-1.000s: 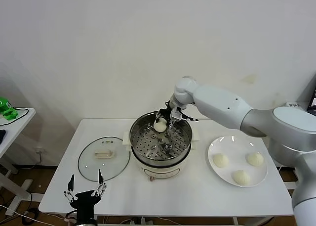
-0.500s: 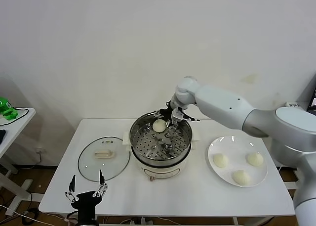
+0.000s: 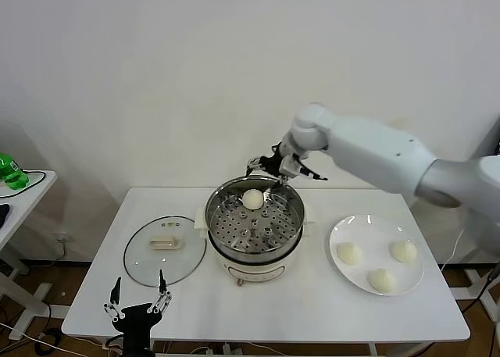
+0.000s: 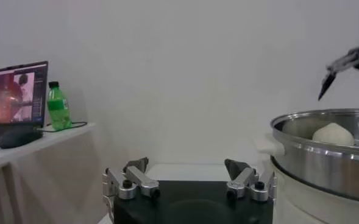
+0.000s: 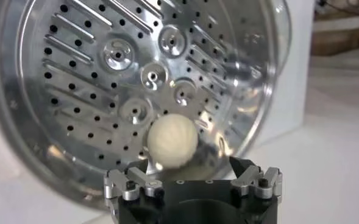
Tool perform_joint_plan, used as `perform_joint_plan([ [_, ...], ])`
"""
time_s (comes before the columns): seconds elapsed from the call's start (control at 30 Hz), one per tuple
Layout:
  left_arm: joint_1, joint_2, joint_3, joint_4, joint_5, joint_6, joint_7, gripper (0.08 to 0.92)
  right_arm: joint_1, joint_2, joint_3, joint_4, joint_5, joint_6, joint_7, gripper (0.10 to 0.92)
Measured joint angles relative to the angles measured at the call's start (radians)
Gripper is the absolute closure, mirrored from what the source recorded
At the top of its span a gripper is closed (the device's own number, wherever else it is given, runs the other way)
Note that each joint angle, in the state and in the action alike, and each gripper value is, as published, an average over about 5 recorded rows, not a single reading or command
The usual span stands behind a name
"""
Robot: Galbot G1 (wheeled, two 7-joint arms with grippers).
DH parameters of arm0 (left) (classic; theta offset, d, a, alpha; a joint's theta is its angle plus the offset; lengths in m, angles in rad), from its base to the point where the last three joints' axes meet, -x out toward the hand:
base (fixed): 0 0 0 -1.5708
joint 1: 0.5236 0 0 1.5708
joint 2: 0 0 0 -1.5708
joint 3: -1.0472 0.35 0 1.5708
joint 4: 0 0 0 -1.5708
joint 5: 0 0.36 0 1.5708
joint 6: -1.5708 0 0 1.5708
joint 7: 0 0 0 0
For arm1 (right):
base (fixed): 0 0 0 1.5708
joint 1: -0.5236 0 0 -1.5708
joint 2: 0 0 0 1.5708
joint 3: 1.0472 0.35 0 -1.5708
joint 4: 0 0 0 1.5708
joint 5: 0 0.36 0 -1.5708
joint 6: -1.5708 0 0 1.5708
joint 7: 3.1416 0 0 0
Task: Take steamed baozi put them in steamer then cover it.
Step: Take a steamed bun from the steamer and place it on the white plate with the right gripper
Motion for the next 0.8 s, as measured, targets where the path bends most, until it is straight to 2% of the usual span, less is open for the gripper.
perform_joint_plan([
  [0.53,-0.021,0.051,0.030,-0.001,0.005,0.001,0.006,0.177,0.067,-0.431,-0.180,0.255,0.147,-0.333,-0.076,0.203],
  [0.8,-0.023,0.042,0.049,0.003,0.023,-0.007,0.005,0.177,-0.012,-0.540,-0.186,0.333,0.211,-0.476,-0.052,0.203],
])
